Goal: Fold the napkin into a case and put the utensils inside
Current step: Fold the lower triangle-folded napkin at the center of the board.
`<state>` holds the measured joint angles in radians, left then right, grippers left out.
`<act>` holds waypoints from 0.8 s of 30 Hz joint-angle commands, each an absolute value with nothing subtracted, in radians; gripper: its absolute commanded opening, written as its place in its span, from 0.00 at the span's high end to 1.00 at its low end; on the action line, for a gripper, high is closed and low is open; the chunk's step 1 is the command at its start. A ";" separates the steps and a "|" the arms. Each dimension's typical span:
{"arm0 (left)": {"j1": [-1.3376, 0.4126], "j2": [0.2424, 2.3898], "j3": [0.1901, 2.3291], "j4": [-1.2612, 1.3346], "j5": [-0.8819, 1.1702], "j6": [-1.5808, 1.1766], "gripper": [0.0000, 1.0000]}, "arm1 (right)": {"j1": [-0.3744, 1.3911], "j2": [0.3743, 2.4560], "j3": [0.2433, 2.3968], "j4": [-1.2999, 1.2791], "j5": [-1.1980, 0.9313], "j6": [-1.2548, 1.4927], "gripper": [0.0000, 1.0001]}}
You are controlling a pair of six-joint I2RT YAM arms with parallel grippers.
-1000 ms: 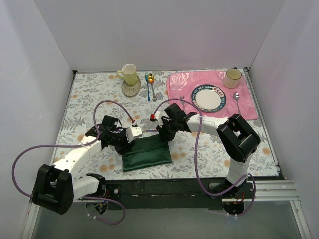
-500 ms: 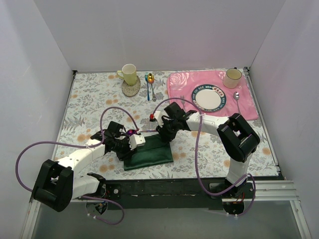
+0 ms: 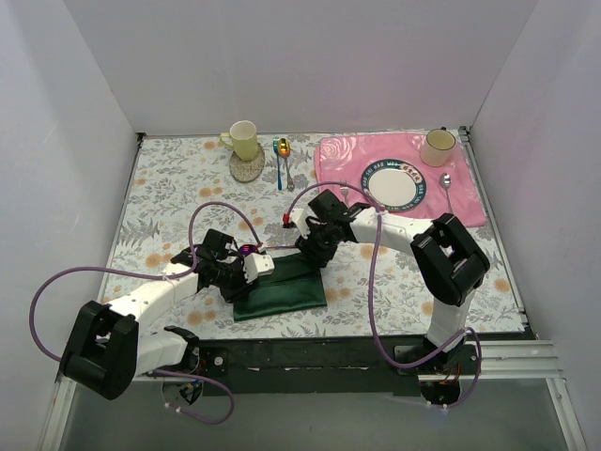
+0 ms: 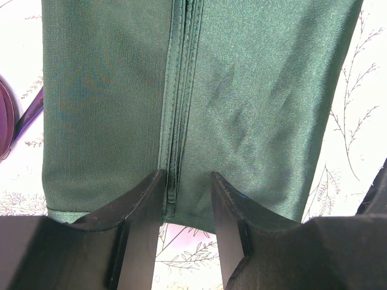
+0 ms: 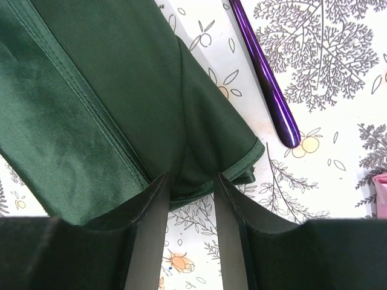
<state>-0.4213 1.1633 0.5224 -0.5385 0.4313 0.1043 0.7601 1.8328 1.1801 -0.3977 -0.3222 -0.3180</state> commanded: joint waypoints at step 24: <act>-0.426 1.140 0.594 -0.505 0.434 0.093 0.51 | 0.790 1.855 1.195 -0.399 -0.250 -0.334 0.99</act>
